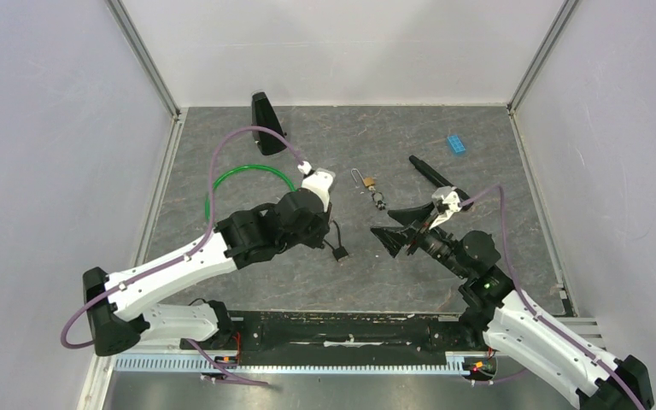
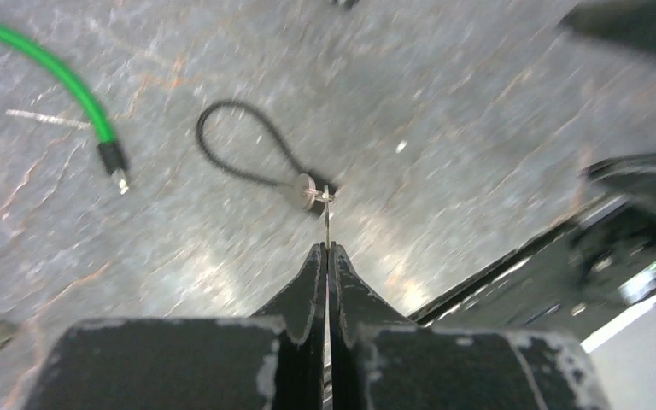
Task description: Unlock with the key
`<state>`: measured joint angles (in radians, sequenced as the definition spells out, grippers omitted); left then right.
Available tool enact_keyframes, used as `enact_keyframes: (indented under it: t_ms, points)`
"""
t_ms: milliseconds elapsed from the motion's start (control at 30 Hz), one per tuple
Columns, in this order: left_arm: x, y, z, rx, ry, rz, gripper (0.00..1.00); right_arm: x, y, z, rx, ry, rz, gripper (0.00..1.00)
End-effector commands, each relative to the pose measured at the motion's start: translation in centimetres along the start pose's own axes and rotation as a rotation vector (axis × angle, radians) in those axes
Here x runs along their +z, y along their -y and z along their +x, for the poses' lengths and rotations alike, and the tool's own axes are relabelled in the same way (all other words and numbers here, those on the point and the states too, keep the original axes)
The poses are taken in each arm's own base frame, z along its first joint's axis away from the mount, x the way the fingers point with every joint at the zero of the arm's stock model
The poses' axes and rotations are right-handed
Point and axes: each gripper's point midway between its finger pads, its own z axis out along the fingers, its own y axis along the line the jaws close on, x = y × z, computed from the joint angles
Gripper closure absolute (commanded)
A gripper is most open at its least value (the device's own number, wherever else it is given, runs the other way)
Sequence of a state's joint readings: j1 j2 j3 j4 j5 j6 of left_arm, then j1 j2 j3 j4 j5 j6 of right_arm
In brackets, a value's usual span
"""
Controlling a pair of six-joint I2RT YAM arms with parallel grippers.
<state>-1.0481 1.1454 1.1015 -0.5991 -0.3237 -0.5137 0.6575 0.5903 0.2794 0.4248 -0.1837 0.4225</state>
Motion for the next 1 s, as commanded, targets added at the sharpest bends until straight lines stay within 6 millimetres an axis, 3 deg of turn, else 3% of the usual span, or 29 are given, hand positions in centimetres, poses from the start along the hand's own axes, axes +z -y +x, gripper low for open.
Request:
enact_keyframes:
  t_ms: [0,267,467,733,967]
  points:
    - [-2.1,-2.6,4.6,0.31,-0.231,-0.014,0.98,0.5,-2.2,-0.9,-0.261,-0.064,-0.151,0.27]
    - [-6.2,3.2,3.4,0.396,-0.131,0.41,0.98,0.3,-6.5,0.0,-0.369,-0.121,-0.453,0.24]
    - [-7.0,4.8,3.9,0.453,-0.165,0.533,0.98,0.5,-9.2,-0.7,-0.369,-0.085,-0.606,0.36]
    - [-7.2,6.0,3.6,0.484,-0.177,0.592,0.98,0.7,-12.7,0.4,-0.359,-0.137,-0.777,0.48]
    - [-6.8,6.3,4.0,0.483,-0.203,0.606,0.98,1.5,-12.8,2.3,-0.361,-0.187,-0.773,0.55]
